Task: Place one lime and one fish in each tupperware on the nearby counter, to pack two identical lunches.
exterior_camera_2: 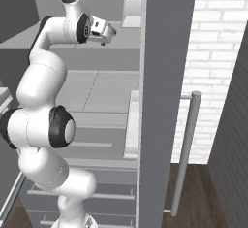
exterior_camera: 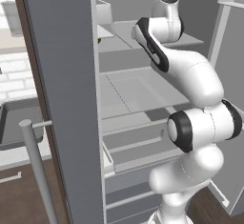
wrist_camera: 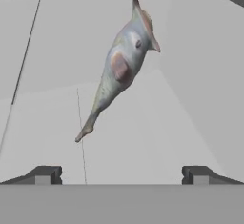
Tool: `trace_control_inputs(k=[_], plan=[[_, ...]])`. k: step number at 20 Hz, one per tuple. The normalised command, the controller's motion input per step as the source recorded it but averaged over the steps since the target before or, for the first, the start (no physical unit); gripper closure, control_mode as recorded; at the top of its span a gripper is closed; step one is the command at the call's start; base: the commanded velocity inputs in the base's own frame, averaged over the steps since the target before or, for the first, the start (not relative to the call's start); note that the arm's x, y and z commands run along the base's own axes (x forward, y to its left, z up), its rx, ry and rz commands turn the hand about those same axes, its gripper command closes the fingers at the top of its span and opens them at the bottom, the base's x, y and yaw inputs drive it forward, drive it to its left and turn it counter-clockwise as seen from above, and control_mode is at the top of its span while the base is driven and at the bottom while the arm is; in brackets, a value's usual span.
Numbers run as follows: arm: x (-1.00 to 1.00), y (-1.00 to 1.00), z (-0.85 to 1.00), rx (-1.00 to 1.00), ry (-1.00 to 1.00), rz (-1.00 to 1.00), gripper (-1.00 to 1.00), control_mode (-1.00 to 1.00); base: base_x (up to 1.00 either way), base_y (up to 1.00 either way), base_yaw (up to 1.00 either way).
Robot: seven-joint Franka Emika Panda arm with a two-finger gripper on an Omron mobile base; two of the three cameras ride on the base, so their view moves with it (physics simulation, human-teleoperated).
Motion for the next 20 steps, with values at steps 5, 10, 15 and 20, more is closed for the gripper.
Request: trace_control_inputs(k=[5,10,15,20], plan=[[0.47,0.0,0.01,0.03,0.0,-0.05,-1.0,-1.0,0.0,0.0,0.0],[0.2,0.0,0.16,0.03,0.0,-0.08,-1.0,-1.0,0.0,0.0,0.0],[0.16,0.0,0.02,0.02,0.0,-0.12,-1.0,-1.0,0.0,0.0,0.0],[0.16,0.0,0.0,0.01,0.0,-0.11,-1.0,-1.0,0.0,0.0,0.0]])
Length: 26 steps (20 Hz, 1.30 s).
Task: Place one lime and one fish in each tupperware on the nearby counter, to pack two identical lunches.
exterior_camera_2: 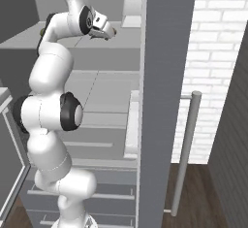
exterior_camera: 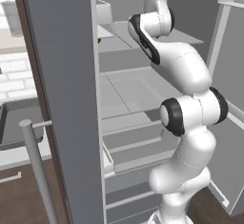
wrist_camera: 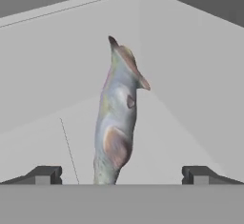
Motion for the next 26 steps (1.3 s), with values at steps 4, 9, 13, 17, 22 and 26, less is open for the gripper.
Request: trace_control_inputs(k=[4,9,13,17,22,26], plan=[[0.32,0.0,0.0,0.01,0.0,-0.1,-1.0,-1.0,0.0,0.0,0.0],[0.23,0.0,0.0,0.0,0.0,-0.08,-1.0,-1.0,0.0,0.0,0.0],[0.13,0.0,-0.11,0.0,0.0,-0.06,-1.0,-1.0,0.0,0.0,0.0],[0.0,-0.11,-0.43,0.02,0.0,-0.04,1.0,-1.0,0.0,0.0,0.0],[0.06,-0.04,-0.14,0.0,-0.04,0.0,1.0,-1.0,0.0,0.0,0.0],[-0.3,0.0,-0.09,0.0,-0.09,0.0,1.0,-1.0,0.0,0.0,0.0]])
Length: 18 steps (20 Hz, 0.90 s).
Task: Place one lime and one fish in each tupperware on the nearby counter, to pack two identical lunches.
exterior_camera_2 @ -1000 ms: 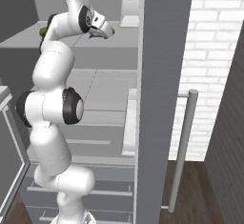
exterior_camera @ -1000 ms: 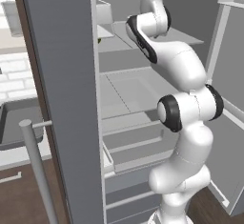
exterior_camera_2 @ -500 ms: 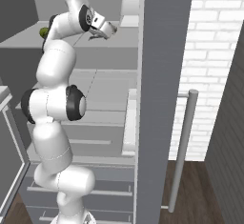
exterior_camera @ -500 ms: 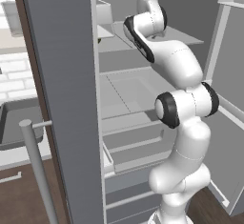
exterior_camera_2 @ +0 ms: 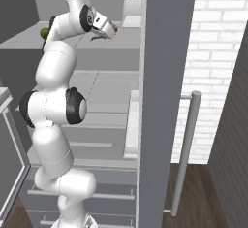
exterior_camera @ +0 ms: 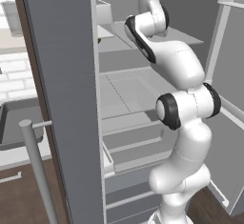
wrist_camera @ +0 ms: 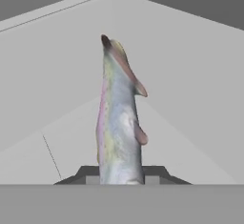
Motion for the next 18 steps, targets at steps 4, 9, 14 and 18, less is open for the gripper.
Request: trace_control_inputs(k=[4,9,14,18], plan=[[-0.96,0.0,-0.24,0.0,-0.21,0.02,1.0,-1.0,0.0,0.0,0.0],[-1.0,0.0,-0.02,0.0,-0.37,0.04,1.0,-1.0,0.0,0.0,0.0],[-1.0,0.03,0.23,0.0,-0.5,0.07,1.0,-1.0,0.0,0.0,0.0],[-1.0,0.1,0.29,0.0,-0.44,0.08,1.0,-1.0,0.0,0.0,0.0]])
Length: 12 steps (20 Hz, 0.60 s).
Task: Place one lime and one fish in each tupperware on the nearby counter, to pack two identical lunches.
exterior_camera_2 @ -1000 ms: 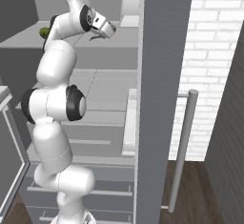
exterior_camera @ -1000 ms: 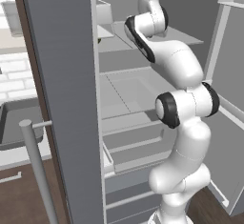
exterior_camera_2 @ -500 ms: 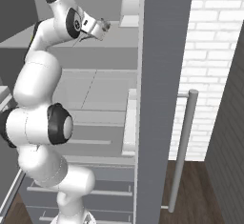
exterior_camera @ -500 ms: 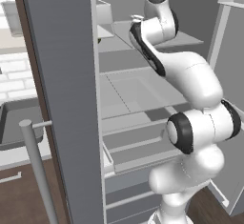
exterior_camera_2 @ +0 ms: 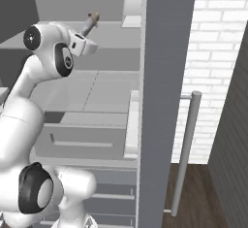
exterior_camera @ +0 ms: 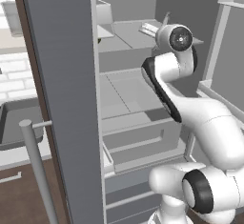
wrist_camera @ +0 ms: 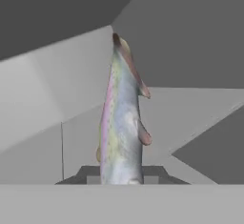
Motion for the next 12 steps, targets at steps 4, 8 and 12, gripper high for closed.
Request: trace_control_inputs(k=[4,8,12], plan=[[-1.0,0.08,0.05,0.0,-0.23,0.07,1.0,-1.0,0.0,0.0,0.0],[-1.0,0.13,0.21,-0.02,-0.01,0.03,1.0,-1.0,0.0,0.0,0.0],[-1.0,0.2,0.04,-0.1,0.18,0.04,1.0,-1.0,0.0,0.0,0.0]])
